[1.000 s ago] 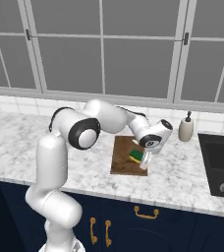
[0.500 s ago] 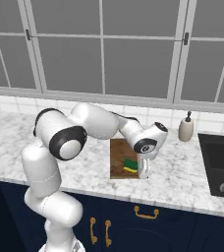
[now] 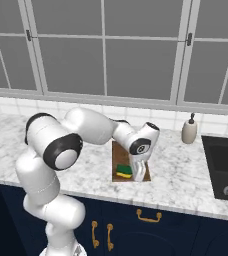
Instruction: Pick up the sponge from the counter and clean the cutting board by briefly scrubbing or pressing down on the cutting board. Once finished, release the sponge.
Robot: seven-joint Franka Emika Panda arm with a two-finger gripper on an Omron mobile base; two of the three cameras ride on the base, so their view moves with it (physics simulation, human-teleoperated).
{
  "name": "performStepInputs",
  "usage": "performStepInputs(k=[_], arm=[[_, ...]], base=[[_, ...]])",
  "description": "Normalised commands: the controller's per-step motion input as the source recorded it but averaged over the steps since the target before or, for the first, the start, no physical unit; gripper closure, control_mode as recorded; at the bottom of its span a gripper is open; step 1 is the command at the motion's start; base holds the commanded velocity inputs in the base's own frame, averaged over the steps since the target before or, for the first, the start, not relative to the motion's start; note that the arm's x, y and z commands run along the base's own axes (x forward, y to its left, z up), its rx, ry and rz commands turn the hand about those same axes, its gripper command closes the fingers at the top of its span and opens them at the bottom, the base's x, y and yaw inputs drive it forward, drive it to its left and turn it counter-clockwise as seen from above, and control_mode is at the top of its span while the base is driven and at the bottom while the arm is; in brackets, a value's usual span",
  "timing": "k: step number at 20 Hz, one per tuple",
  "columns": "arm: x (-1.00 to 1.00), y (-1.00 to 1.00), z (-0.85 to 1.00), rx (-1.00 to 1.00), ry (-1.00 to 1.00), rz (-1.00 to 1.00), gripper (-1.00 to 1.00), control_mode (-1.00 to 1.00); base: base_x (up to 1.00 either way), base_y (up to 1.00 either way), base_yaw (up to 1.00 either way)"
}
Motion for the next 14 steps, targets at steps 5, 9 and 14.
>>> performStepInputs(k=[5,9,14], arm=[[-0.01,0.14,-0.01,0.0,0.0,0.0,1.0,-1.0],[-0.06,0.56,-0.08,-0.01,-0.01,0.0,1.0,-1.0],[0.08,0.37,-0.32,-0.14,-0.1,0.0,1.0,-1.0]], base=[[0.0,0.0,0.0],[0.0,0.0,0.0],[0.0,0.0,0.0]])
